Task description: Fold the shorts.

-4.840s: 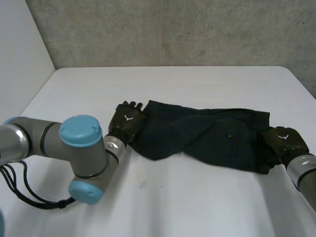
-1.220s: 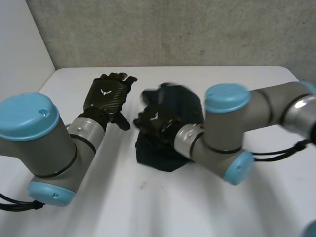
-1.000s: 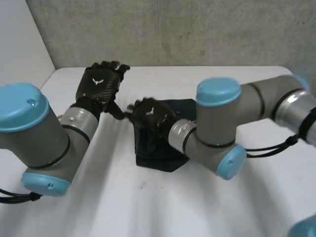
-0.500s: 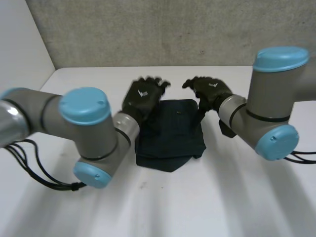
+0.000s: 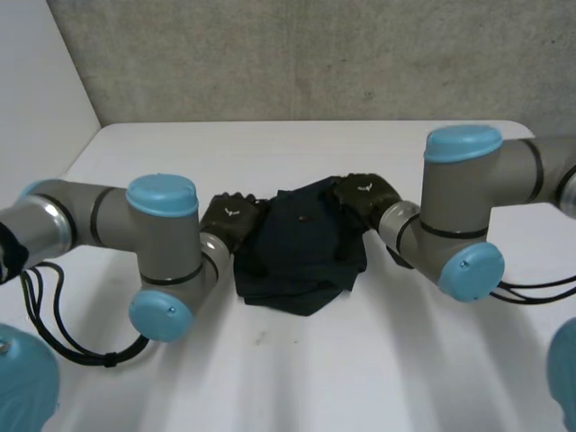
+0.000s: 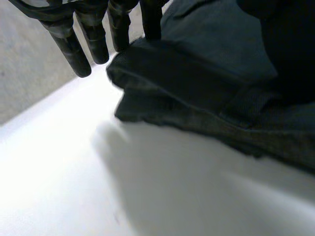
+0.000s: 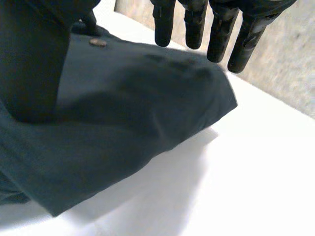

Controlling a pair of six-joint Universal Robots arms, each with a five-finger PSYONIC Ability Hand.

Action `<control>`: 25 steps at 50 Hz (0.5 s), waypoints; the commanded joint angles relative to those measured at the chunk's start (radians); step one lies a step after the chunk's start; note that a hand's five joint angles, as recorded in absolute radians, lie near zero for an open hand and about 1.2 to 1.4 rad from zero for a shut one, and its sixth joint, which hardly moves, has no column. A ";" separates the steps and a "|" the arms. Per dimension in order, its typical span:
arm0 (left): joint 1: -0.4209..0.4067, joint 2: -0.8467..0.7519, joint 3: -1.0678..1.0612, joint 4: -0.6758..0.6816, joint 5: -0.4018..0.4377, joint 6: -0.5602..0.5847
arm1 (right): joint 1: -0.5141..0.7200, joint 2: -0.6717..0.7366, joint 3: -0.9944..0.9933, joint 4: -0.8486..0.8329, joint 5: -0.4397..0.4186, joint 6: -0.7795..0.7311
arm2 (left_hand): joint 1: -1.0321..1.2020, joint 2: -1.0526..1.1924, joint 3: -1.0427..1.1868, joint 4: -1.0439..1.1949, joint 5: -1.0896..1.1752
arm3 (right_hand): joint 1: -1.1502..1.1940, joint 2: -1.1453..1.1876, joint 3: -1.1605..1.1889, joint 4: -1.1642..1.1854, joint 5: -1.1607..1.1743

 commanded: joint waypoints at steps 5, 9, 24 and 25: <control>-0.029 0.377 -0.072 0.010 0.024 -0.034 | -0.014 -0.417 0.204 -0.200 0.152 0.019 | 0.004 -0.004 -0.013 -0.007 -0.025 | 0.000 -0.041 -0.018 -0.051 -0.063; -0.004 0.564 -0.106 -0.002 0.018 -0.106 | -0.014 -0.572 0.272 -0.234 0.261 0.016 | 0.007 -0.001 -0.011 -0.004 -0.022 | 0.000 -0.041 -0.018 -0.051 -0.063; 0.175 0.860 -0.282 -0.232 0.018 -0.283 | -0.067 -0.772 0.421 0.007 0.305 0.018 | 0.013 0.005 -0.005 0.002 -0.016 | 0.000 -0.041 -0.018 -0.051 -0.063; 0.175 0.865 -0.287 -0.240 0.018 -0.287 | -0.072 -0.783 0.433 0.002 0.306 0.018 | 0.013 0.005 -0.005 0.002 -0.016 | 0.000 -0.041 -0.018 -0.051 -0.063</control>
